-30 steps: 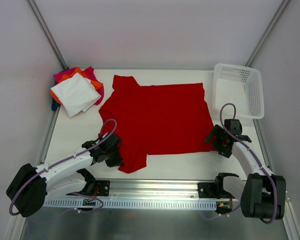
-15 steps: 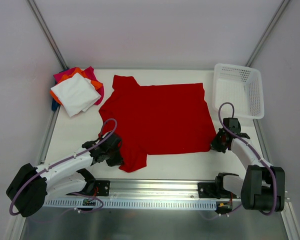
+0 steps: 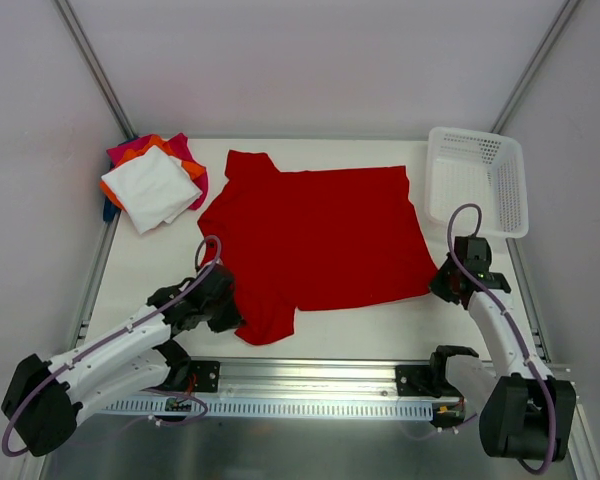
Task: Fold and stack the t-shirts
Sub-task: Fold the tshirt
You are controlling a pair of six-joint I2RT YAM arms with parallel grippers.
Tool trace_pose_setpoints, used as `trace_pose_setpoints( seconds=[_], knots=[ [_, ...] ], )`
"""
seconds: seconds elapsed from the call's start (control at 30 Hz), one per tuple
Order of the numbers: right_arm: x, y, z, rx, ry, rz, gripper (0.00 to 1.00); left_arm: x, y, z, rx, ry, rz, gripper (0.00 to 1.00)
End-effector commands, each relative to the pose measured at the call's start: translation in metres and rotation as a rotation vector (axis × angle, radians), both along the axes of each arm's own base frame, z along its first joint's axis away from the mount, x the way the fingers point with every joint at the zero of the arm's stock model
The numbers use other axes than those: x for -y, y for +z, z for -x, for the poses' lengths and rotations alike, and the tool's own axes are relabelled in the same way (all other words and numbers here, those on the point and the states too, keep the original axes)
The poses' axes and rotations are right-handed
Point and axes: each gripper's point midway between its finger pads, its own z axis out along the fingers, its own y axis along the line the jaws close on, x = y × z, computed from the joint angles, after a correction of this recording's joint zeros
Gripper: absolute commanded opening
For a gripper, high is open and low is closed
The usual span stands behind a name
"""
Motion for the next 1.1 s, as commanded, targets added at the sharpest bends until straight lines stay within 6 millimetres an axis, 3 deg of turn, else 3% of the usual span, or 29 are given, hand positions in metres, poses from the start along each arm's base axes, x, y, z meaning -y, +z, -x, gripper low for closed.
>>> trace_pose_setpoints(
  seconds=[0.0,0.13,0.37,0.63,0.8,1.07],
  knots=[
    [0.01,0.021,0.003,0.028,-0.019,0.048,0.0,0.002,0.03,-0.001,0.044,-0.023,0.025,0.0],
    [0.011,0.034,0.003,0.062,-0.017,0.054,0.01,0.004,0.057,-0.005,0.085,-0.025,0.048,0.0],
    [0.013,0.04,0.003,0.067,-0.013,0.068,0.0,-0.001,0.08,-0.007,0.12,0.008,0.057,0.0],
    [0.028,0.05,0.003,0.067,-0.074,0.135,0.0,-0.032,0.11,-0.019,0.225,0.139,-0.024,0.0],
    [0.029,0.052,-0.004,0.052,-0.091,0.135,0.01,-0.041,0.132,-0.039,0.288,0.172,-0.081,0.0],
    [0.02,0.045,-0.024,0.02,-0.078,0.083,0.01,-0.044,0.148,-0.085,0.294,0.168,-0.143,0.0]
  ],
)
